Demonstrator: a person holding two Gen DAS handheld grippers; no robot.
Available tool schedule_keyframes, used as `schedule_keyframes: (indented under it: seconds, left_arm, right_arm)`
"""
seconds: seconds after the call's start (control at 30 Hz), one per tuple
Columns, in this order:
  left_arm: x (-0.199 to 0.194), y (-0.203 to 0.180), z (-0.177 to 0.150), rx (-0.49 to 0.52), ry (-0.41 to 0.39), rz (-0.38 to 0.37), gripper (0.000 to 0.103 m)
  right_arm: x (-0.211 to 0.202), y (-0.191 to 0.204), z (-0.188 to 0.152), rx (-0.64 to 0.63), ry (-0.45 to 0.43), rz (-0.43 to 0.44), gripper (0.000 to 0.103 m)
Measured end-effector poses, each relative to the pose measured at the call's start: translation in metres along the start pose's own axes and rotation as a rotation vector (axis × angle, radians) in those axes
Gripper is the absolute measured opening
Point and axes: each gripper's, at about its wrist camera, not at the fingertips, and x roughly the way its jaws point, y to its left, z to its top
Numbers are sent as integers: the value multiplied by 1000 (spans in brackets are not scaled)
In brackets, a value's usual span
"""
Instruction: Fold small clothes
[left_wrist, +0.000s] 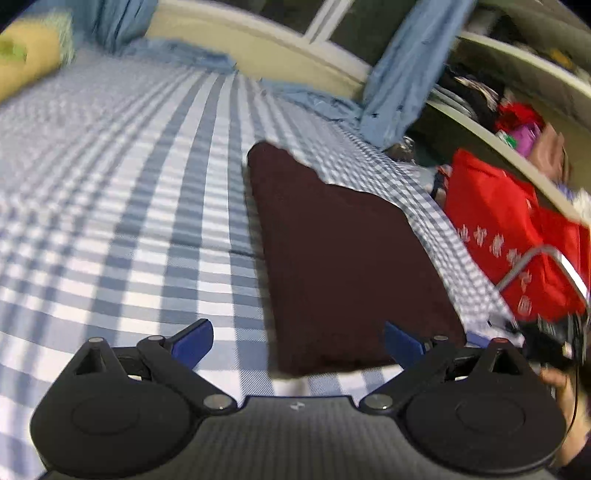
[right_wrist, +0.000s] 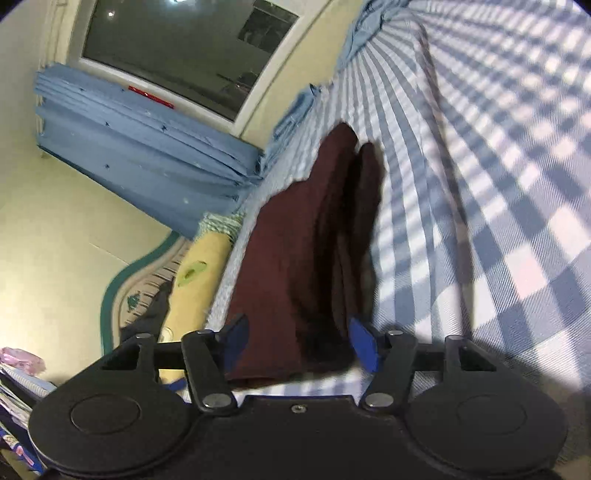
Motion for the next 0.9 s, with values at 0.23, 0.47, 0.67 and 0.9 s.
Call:
schedule_keyframes:
  seconds: [0.23, 0.47, 0.67, 0.9]
  left_arm:
    - [78, 24, 8, -252, 125, -163, 96]
    - [118, 36, 7, -371, 160, -276, 97]
    - [130, 24, 17, -352, 175, -249, 98]
    - [117, 23, 15, -363, 147, -261, 91]
  right_arm:
    - [-19, 27, 26, -74, -32, -14, 68]
    - [1, 21, 56, -56, -12, -32, 78]
    - [41, 15, 78, -31, 19, -66, 84]
    - [91, 0, 96, -15, 96, -138, 86]
